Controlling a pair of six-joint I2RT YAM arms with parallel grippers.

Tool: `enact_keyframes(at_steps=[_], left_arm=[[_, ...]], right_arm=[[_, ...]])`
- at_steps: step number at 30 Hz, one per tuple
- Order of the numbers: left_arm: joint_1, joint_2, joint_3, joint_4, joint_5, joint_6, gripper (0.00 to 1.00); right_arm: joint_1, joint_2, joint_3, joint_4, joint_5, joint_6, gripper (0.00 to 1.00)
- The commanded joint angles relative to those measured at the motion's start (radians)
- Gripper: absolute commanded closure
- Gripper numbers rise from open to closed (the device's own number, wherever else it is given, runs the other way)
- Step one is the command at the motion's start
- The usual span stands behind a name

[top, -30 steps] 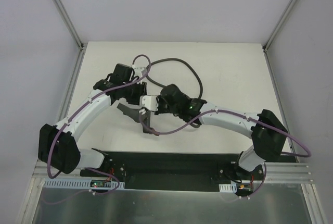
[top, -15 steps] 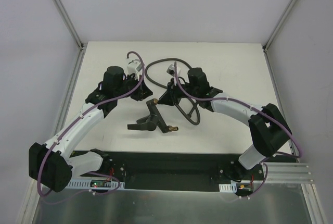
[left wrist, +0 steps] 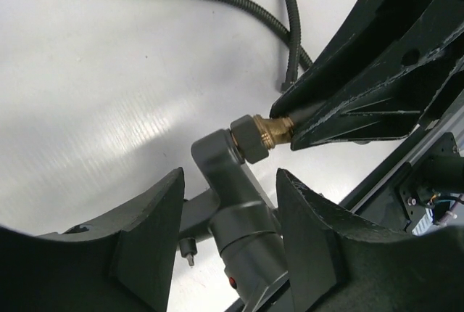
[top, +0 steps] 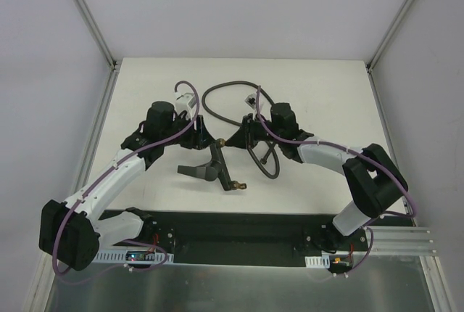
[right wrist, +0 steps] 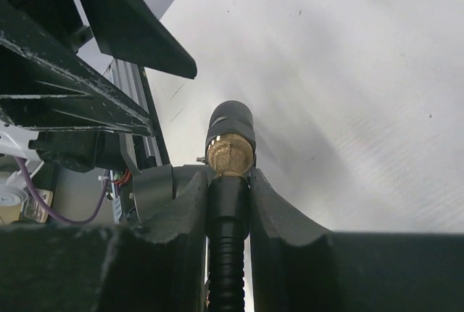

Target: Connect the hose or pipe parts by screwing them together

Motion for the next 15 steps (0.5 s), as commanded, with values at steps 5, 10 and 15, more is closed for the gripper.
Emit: enact_keyframes(at_steps=[5, 10, 15], left_arm=[[-0.004, -0.001, -0.045, 0.031, 0.029, -0.077, 0.47], [-0.007, 0.06, -0.047, 0.062, 0.075, -0.09, 0.45], [-0.012, 0.137, -0.042, 0.079, 0.089, -0.068, 0.45]], right_arm=[[0.0, -0.083, -0.048, 0.285, 0.114, 0.207, 0.99], [0.0, -0.091, -0.065, 0.292, 0.157, 0.228, 0.99], [0.0, -0.094, -0.079, 0.311, 0.179, 0.244, 0.99]])
